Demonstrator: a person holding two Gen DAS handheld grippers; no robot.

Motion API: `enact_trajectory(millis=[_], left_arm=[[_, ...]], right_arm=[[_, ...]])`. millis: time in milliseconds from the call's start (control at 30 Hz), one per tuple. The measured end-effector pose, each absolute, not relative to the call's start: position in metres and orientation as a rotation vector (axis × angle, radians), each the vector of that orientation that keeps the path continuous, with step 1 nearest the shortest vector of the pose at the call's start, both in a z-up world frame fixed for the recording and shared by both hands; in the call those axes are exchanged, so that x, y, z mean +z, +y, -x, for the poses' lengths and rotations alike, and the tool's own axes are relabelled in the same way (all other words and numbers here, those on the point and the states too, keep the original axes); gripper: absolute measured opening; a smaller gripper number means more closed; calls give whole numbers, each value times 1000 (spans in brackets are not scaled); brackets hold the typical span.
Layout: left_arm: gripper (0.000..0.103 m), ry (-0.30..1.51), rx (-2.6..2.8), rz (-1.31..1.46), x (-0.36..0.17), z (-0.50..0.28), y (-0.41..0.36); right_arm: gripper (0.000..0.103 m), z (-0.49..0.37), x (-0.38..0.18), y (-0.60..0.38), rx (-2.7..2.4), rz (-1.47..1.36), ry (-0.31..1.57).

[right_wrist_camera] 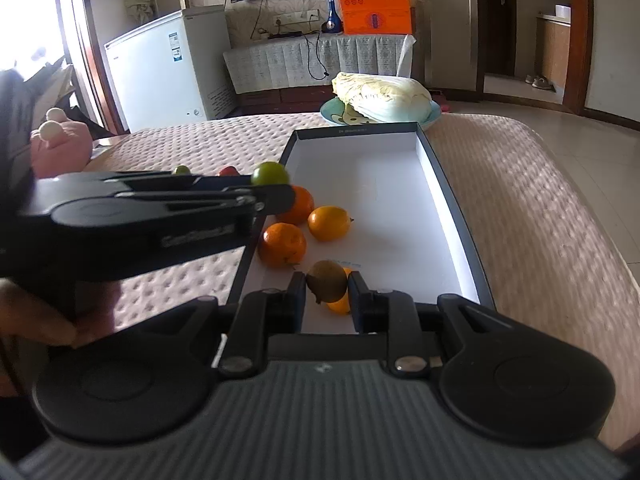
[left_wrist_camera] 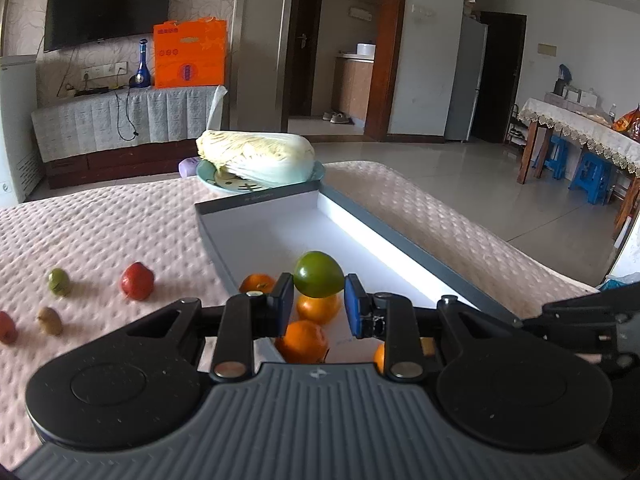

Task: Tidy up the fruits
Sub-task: 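Lower the green fruit into the box and open the left tool while the right tool holds its fruit, then open the right tool to drop the brown fruit into the box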

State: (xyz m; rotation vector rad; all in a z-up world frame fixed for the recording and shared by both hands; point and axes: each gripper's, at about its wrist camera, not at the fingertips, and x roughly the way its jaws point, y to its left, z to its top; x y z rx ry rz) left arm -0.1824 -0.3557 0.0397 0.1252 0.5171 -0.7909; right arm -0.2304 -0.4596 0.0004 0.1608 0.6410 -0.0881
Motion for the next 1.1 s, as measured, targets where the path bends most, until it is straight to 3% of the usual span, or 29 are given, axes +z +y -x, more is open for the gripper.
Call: enact_trajectory(millis=[533, 600, 667, 1100], left_arm=[[34, 552, -854, -116, 18, 152, -397], [42, 541, -859, -102, 20, 151, -396], [61, 519, -857, -83, 24, 153, -392], [65, 446, -810, 3, 49, 151, -347]], right_arm=[[26, 222, -4, -464, -112, -171, 653], [26, 220, -5, -463, -116, -167, 653], [26, 219, -5, -461, -120, -158, 647], [26, 195, -7, -459, -175, -150, 643]])
